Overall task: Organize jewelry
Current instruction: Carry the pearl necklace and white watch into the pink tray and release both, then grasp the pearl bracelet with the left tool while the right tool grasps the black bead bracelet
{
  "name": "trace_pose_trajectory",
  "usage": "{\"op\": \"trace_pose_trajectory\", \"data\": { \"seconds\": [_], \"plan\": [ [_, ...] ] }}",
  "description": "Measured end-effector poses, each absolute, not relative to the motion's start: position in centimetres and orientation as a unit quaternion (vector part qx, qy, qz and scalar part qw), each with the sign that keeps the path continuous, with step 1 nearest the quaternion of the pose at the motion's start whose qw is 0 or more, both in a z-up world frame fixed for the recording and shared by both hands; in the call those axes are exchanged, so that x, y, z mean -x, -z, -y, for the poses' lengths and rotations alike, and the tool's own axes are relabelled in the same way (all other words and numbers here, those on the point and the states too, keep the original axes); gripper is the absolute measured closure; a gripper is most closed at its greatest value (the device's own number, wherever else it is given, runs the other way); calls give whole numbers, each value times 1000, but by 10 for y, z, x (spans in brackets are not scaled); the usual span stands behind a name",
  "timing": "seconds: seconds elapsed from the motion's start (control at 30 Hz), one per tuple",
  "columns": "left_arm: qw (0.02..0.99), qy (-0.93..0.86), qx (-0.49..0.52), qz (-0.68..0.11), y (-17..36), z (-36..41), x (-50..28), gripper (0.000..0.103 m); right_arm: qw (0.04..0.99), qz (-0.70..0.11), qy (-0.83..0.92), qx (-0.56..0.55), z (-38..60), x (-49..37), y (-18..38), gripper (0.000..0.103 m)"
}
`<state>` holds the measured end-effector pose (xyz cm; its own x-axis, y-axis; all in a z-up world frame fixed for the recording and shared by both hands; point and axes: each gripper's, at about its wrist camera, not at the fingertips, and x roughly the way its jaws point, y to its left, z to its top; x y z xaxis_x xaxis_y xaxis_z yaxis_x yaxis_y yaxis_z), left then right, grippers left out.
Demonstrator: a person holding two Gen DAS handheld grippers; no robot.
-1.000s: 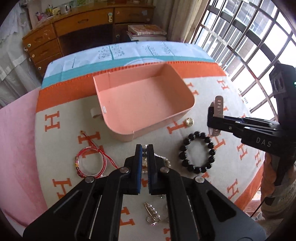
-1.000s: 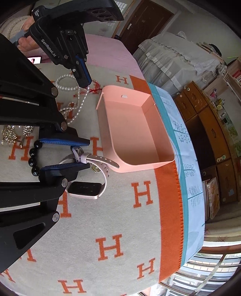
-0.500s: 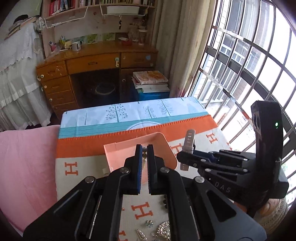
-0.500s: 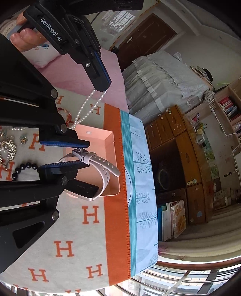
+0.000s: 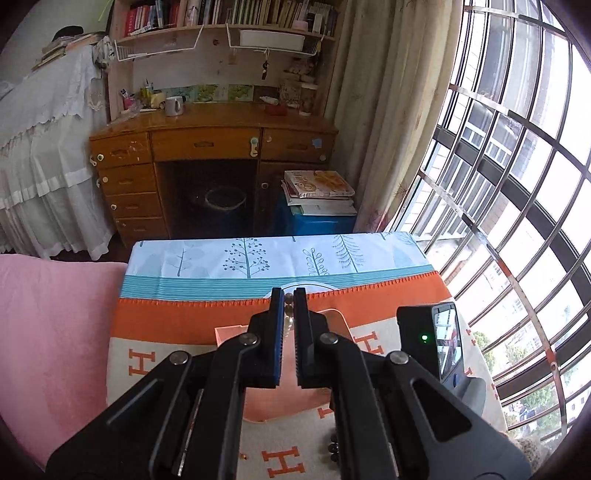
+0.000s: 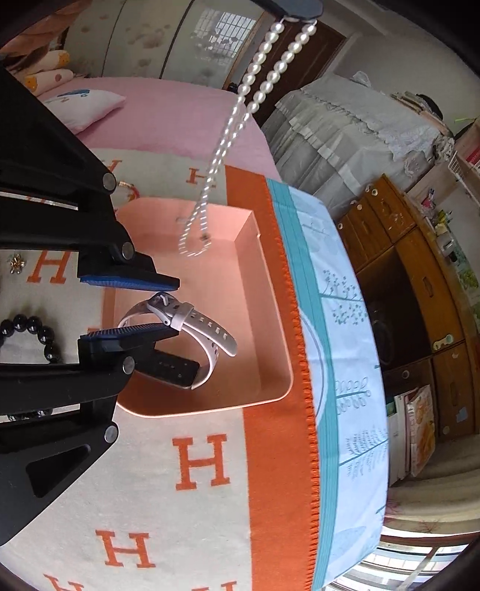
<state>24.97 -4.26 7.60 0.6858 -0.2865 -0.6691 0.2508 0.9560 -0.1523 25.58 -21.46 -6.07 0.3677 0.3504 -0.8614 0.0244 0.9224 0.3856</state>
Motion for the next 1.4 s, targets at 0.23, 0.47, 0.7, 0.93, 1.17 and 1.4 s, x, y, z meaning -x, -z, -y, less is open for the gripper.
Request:
{"op": "trace_pose_trajectory", "data": {
  "seconds": [0.23,0.47,0.7,0.93,1.17,1.4],
  "plan": [
    [892,140,-5,-430,-4,50,-257,100,831,-524,-94,-161,222,-241,61,60],
    [866,126,-22,-484,51,41,-240,86,854,-490,-87,-149,230,-212,38,51],
    [877,123,-4,-464,35,21,-213,58,868,-469,-98,-133,228,-170,15,51],
    [889,138,-3,-436,8,10,-183,57,874,-455,-116,-127,221,-127,-5,51],
    [890,141,9,-434,7,-1,-142,49,884,-441,-117,-101,207,-89,-8,51],
    [903,126,11,-410,20,-6,-99,49,888,-433,-114,-105,205,-62,-2,51]
  ]
}}
